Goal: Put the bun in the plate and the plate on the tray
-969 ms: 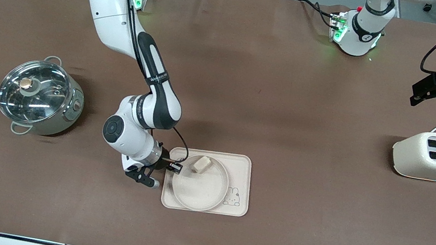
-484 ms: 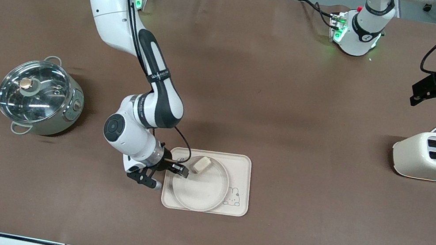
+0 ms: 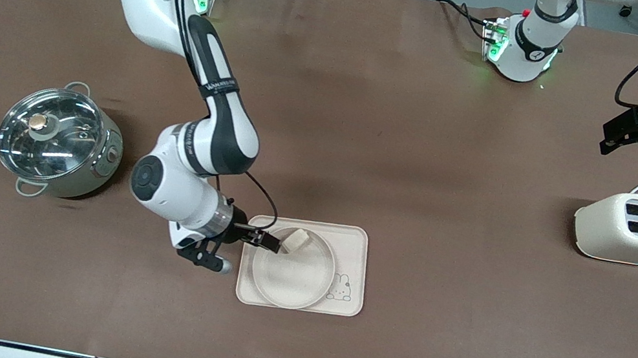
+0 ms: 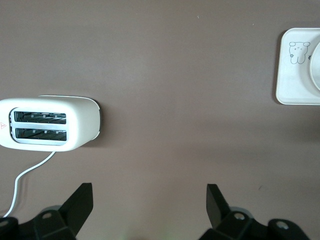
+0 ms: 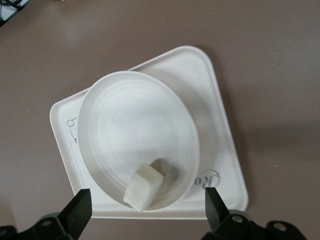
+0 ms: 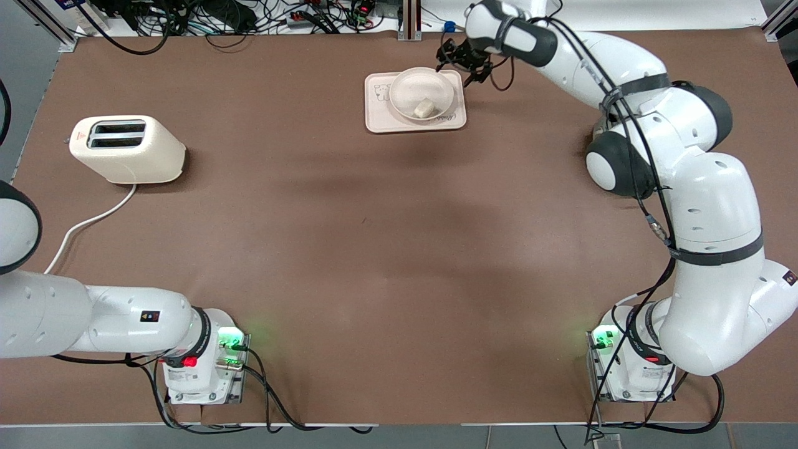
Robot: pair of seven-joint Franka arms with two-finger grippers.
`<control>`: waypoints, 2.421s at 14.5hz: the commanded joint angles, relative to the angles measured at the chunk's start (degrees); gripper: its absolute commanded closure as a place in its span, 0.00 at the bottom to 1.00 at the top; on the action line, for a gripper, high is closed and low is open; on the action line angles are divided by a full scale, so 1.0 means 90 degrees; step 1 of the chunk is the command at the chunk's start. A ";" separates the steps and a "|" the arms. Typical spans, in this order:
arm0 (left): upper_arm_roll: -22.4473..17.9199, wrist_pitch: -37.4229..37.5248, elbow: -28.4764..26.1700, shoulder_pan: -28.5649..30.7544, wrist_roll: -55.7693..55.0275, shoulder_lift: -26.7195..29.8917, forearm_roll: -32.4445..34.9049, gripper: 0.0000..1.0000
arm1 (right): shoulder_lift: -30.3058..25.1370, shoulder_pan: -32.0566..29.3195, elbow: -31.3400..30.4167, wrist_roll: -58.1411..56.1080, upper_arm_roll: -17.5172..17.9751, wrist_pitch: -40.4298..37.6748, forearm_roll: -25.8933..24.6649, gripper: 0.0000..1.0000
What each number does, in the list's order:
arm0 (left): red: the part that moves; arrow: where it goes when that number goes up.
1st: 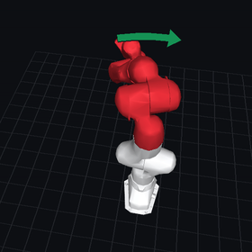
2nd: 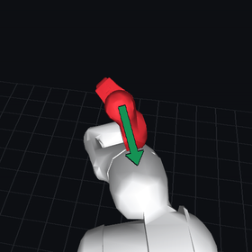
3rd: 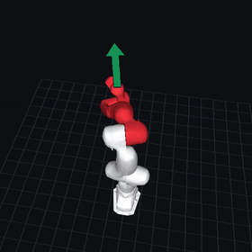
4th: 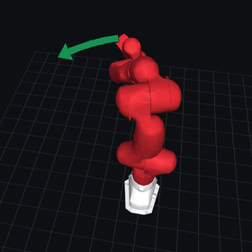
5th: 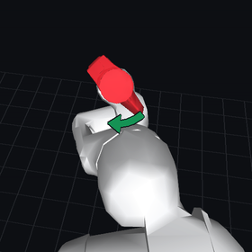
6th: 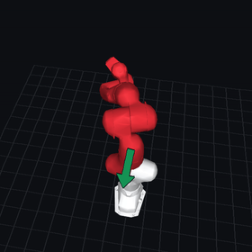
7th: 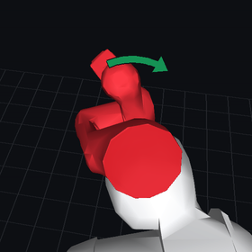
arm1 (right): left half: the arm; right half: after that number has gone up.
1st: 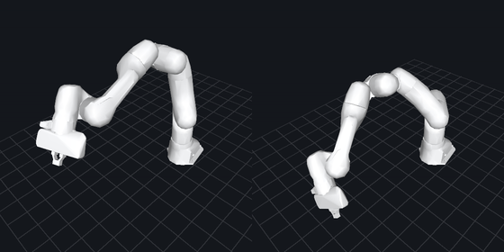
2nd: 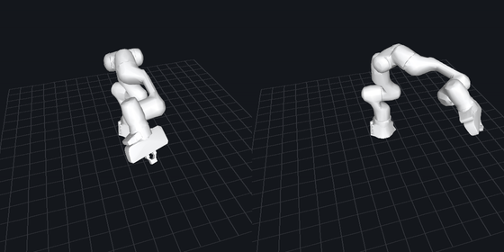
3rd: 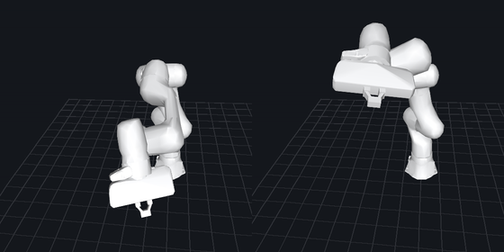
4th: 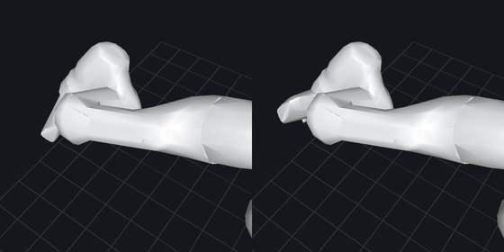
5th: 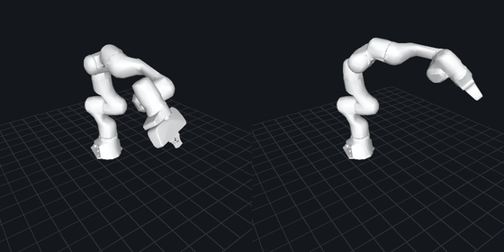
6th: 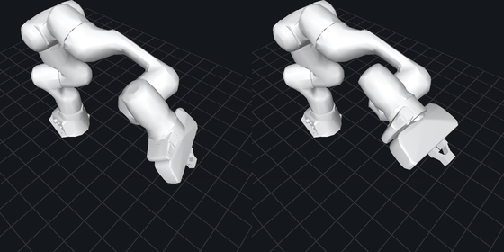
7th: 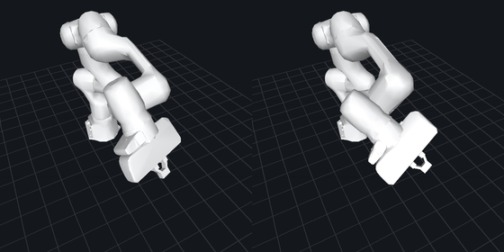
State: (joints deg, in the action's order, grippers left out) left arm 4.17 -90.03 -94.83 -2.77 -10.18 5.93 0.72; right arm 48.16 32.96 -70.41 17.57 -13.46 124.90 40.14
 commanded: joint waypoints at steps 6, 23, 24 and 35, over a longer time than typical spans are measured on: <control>0.0015 0.0062 0.0038 -0.0014 0.0047 0.0015 -0.0022 0.00 | -0.1804 -0.0147 -0.0253 -0.0924 -0.1880 -0.3209 -0.0397 0.00; 0.0142 0.0228 0.0097 -0.0063 0.0066 0.0045 -0.0041 0.00 | -0.5027 -0.3559 -0.1050 -0.2499 0.1158 -0.5364 -0.4509 0.00; 0.0142 0.0228 0.0145 -0.0063 0.0066 0.0035 -0.0032 0.00 | -0.5290 -0.3874 -0.1469 -0.2499 0.1434 -0.5092 -0.4509 0.00; 0.0142 0.0374 0.0321 -0.0053 0.0193 0.0015 -0.0032 0.00 | -0.5694 -0.4298 -0.1942 -0.2596 0.1535 -0.4728 -0.4548 0.00</control>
State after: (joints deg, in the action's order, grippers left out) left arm 5.22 -88.14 -93.09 -3.58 -9.76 5.97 0.72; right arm -1.63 -4.98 -86.06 -5.26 -1.01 81.80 0.66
